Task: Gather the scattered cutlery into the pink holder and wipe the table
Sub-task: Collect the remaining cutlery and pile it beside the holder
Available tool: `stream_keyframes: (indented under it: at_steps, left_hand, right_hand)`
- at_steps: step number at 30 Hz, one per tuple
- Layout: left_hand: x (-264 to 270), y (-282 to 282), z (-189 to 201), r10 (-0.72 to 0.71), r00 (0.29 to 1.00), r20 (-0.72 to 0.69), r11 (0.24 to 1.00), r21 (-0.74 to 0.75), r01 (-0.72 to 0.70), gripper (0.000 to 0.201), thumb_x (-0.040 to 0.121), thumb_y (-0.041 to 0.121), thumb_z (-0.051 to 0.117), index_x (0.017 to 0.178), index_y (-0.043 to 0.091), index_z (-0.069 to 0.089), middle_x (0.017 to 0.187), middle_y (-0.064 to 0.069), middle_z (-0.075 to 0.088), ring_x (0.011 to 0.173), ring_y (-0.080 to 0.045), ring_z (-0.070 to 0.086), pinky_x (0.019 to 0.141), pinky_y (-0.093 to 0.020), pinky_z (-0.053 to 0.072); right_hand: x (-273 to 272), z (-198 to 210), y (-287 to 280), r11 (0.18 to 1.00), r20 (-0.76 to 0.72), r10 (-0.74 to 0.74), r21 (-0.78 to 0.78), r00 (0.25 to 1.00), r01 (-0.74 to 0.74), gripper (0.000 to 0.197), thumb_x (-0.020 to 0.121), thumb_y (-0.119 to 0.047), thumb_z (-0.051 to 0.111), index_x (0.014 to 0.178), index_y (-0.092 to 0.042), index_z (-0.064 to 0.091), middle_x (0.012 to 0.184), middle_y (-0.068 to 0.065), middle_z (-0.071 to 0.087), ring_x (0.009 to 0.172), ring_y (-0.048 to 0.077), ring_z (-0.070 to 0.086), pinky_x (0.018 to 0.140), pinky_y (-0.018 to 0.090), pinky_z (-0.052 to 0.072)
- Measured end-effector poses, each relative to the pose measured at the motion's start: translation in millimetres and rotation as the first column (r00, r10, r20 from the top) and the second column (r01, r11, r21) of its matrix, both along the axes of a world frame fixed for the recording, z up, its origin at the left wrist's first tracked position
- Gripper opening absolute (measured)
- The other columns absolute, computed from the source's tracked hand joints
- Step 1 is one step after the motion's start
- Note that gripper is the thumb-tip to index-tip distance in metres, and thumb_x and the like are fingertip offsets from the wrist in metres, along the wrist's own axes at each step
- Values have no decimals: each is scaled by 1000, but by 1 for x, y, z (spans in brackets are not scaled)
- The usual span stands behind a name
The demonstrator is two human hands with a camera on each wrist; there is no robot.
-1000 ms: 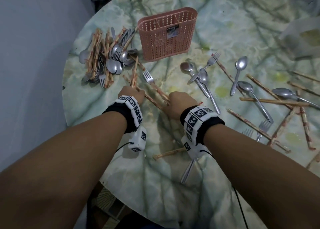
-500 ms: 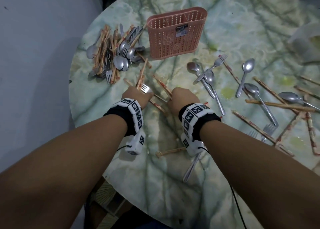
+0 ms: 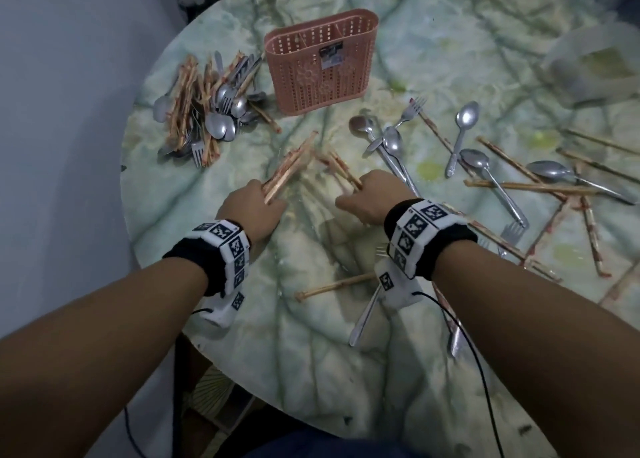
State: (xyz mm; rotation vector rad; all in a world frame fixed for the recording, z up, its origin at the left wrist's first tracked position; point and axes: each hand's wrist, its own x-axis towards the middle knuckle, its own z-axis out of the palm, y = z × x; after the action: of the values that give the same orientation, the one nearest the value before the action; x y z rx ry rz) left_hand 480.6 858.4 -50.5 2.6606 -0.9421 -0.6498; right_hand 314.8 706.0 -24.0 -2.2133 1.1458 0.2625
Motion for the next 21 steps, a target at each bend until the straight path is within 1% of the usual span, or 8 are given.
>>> stream_keyframes:
  at_steps: [6, 9, 11, 13, 15, 18, 20, 21]
  left_hand:
    - [-40, 5, 2, -38, 998, -42, 996, -81, 35, 27, 99, 38, 47, 108, 12, 44, 92, -12, 60, 81, -34, 57, 70, -39, 42]
    - [-56, 4, 1, -93, 995, -25, 995, -29, 92, 23, 98, 38, 47, 105, 16, 43, 88, -12, 61, 77, -34, 57, 69, -39, 43]
    - [-62, 5, 1, -79, 997, 5, 997, 11, 79, 29, 94, 48, 51, 100, 20, 48, 85, -6, 61, 77, -30, 59, 69, -37, 46]
    - [-61, 10, 0, -99, 994, 56, 993, 68, 95, 35, 96, 55, 50, 94, 21, 56, 86, -6, 65, 76, -28, 60, 68, -36, 46]
    - [-57, 14, 0, -152, 983, 105, 984, 110, 141, 32, 102, 47, 47, 95, 18, 58, 96, -12, 69, 83, -34, 61, 72, -38, 47]
    - [-61, 21, 3, -217, 972, 89, 976, -13, 219, 22, 106, 29, 43, 108, 10, 55, 99, -17, 67, 90, -39, 62, 74, -41, 47]
    - [-75, 25, 7, -314, 949, 22, 942, -114, 314, 15, 105, 23, 43, 110, 12, 51, 96, -14, 66, 83, -34, 61, 72, -42, 49]
    - [-86, 26, 8, -358, 934, -13, 925, -140, 353, 14, 104, 27, 45, 107, 16, 52, 94, -11, 66, 80, -30, 61, 70, -40, 49]
  right_hand:
    - [-46, 2, -9, 982, 250, -190, 46, 949, 185, 20, 89, -35, 58, 78, -18, 55, 78, 6, 64, 73, 26, 62, 60, 31, 42]
    - [-62, -2, -5, 992, 189, -119, 71, 975, 107, 19, 92, -31, 58, 96, -13, 58, 86, 5, 62, 76, 23, 61, 57, 30, 39]
    - [-70, -5, 1, 989, 165, -139, 75, 976, 128, 26, 95, -36, 54, 105, -12, 54, 90, 5, 60, 78, 20, 59, 57, 30, 37]
    - [-78, -7, 7, 983, 179, -185, 53, 966, 178, 31, 98, -43, 47, 109, -14, 54, 93, 5, 62, 80, 23, 60, 62, 33, 41]
    - [-85, -6, 11, 979, 207, -192, -25, 959, 201, 32, 100, -44, 43, 101, -16, 56, 91, 6, 63, 83, 28, 60, 70, 36, 43]
    - [-97, -1, 13, 971, 221, -178, -118, 959, 207, 30, 101, -37, 41, 86, -16, 56, 86, 8, 63, 84, 33, 60, 73, 37, 45]
    - [-105, -2, 16, 962, 226, -193, -148, 955, 230, 28, 103, -31, 40, 91, -11, 57, 88, 11, 63, 85, 33, 60, 73, 36, 45]
    - [-109, -3, 17, 953, 252, -208, -167, 945, 254, 26, 104, -28, 40, 96, -10, 56, 91, 13, 63, 86, 35, 59, 73, 38, 46]
